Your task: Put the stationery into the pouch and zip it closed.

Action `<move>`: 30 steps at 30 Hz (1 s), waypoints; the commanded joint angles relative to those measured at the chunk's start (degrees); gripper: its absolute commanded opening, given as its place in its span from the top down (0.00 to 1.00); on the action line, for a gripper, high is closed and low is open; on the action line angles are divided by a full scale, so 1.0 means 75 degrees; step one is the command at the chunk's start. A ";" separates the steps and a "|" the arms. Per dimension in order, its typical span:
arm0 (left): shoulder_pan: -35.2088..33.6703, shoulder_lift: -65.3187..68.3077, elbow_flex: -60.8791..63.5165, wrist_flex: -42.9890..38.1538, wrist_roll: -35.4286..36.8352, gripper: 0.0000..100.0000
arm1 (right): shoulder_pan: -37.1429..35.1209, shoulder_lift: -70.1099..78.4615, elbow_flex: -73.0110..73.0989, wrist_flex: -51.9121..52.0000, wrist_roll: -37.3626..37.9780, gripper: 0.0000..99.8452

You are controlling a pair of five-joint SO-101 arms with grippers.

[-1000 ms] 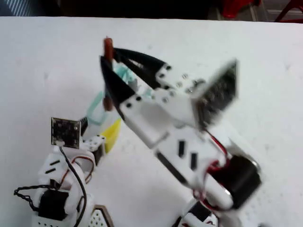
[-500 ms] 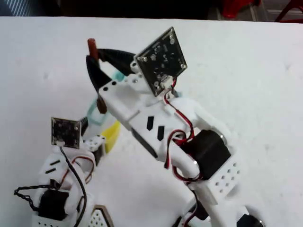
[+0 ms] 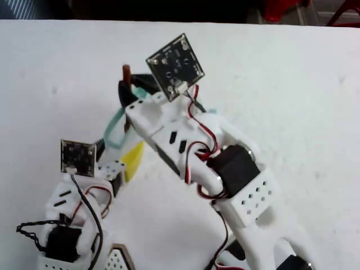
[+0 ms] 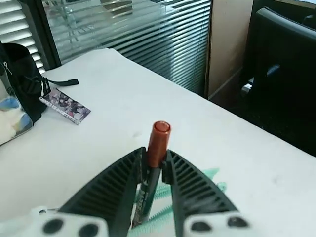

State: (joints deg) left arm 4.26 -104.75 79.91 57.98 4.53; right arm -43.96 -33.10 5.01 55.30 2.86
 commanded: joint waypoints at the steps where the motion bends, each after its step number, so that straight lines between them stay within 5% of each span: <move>1: 0.0018 -0.0006 -0.0387 0.0012 0.0035 0.70 | -0.0111 -0.0064 -0.0082 0.0311 -0.0082 0.98; 11: 0.0018 -0.0006 -0.0387 0.0012 0.0023 0.70 | -0.0580 -0.0064 -0.0094 0.0428 -0.0070 0.97; 17: 0.0018 -0.0006 -0.0387 0.0012 0.0023 0.70 | -0.0592 -0.0064 -0.0094 0.0440 -0.0082 0.73; 25: 0.0018 -0.0006 -0.0387 0.0012 0.0023 0.71 | -0.0475 -0.0205 -0.0094 0.0440 -0.0035 0.78; 30: 0.0018 -0.0006 -0.0387 0.0012 0.0023 0.71 | 0.0404 -0.0967 -0.0105 0.0404 -0.0059 0.78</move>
State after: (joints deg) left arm 4.09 -104.75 79.91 57.98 4.53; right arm -45.01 -36.26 5.01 58.29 2.86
